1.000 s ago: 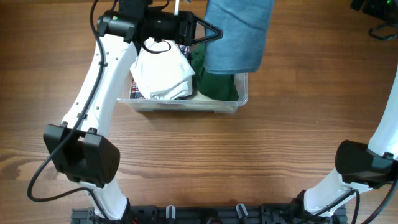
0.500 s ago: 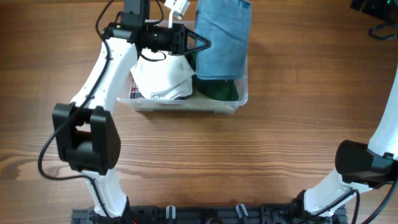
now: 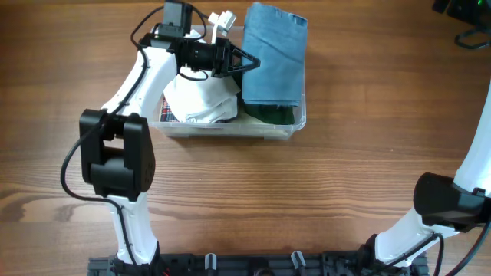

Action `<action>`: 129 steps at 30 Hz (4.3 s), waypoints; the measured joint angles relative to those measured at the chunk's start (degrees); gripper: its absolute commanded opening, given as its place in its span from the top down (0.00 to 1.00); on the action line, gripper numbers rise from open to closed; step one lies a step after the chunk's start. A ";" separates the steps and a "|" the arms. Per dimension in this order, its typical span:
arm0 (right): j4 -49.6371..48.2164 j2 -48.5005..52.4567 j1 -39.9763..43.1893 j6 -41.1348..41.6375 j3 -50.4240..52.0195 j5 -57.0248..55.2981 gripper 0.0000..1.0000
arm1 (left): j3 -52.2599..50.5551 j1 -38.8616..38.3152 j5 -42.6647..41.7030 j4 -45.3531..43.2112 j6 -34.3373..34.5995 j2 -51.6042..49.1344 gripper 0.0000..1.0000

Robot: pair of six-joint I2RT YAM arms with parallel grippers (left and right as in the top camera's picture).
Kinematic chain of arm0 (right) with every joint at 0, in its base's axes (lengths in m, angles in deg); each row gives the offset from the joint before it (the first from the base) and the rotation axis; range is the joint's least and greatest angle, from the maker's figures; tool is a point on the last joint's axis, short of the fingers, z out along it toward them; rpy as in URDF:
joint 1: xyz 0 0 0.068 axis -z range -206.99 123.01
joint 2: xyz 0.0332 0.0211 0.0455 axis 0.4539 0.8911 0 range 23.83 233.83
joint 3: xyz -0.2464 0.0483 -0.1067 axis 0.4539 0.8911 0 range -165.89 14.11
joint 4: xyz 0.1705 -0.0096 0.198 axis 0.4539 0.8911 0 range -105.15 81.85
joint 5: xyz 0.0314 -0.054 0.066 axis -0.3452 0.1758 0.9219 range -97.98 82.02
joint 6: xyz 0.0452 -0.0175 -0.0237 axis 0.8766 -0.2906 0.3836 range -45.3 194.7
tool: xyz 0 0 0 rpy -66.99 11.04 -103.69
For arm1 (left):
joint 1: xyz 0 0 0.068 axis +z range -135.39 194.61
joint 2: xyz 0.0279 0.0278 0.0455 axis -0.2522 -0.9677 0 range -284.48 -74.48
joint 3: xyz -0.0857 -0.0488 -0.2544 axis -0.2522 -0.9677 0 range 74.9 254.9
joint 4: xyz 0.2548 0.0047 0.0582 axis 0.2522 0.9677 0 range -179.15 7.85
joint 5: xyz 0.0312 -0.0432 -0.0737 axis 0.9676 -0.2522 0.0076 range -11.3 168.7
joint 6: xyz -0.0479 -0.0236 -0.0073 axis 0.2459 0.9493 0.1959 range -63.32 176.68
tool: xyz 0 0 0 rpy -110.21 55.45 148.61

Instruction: Pack container

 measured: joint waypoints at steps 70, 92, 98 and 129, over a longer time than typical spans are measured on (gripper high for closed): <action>0.00 0.00 0.00 0.00 0.00 0.00 0.00 | 2.51 -16.17 79.84 -8.98 -7.80 -2.80 0.96; 0.00 0.00 0.00 0.02 0.00 0.00 0.00 | 3.74 -16.59 81.11 -7.82 -7.80 -5.31 0.96; 0.00 0.00 0.00 0.02 0.00 0.00 0.00 | 3.69 -16.59 81.11 -7.28 -7.80 -4.83 0.92; 0.00 0.00 0.00 0.00 0.00 0.00 0.00 | 0.70 -12.26 82.20 36.79 -3.58 42.53 0.00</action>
